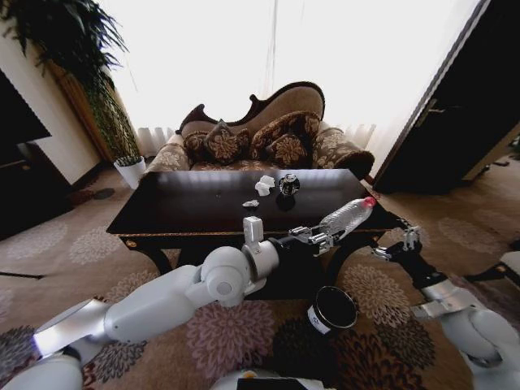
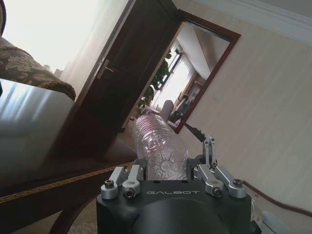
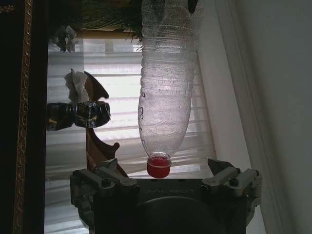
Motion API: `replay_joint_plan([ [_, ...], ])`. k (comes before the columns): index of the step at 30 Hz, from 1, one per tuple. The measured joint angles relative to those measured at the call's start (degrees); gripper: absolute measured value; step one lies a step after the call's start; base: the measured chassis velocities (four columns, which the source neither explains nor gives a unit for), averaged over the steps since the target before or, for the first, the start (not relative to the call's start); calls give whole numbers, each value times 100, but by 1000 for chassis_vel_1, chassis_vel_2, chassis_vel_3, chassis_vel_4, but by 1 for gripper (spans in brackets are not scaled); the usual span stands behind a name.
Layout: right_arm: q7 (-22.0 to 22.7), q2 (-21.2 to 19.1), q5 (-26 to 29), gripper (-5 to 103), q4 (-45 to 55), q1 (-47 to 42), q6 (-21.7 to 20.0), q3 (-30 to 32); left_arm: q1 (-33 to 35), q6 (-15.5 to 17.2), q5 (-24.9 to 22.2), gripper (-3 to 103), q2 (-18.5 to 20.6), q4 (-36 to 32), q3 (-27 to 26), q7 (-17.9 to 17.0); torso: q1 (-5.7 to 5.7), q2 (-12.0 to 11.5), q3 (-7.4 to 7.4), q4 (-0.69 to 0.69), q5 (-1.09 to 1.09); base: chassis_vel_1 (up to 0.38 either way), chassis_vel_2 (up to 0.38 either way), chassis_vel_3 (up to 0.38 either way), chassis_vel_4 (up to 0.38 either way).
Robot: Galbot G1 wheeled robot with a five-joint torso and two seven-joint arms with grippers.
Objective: Move to the front of the table and place the trash on the table into the trash bin.
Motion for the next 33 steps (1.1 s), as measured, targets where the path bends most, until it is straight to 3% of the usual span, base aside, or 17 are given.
replay_joint_plan([
  [16, -49, 85, -187, 100, 674, -239, -113, -21, -33, -74, 3, 39, -636, 289, 386, -244, 0, 1, 0, -1, 0, 0, 0, 0, 0],
  [27, -108, 118, -264, 101, 722, -268, -80, -22, 28, -110, 47, 39, -705, 289, 623, -291, 0, 1, 0, 0, 0, 0, 0, 0, 0],
  [29, -110, 126, -279, 96, 722, -270, -73, -37, 26, -110, 57, 39, -705, 280, 626, -291, 0, 1, 0, 0, 0, 0, 0, 0, 0],
  [33, -111, 147, -292, 75, 699, -275, -45, -76, 4, -96, 60, 39, -687, 237, 628, -289, 0, 1, 0, 0, 0, 0, 0, 0, 0],
])
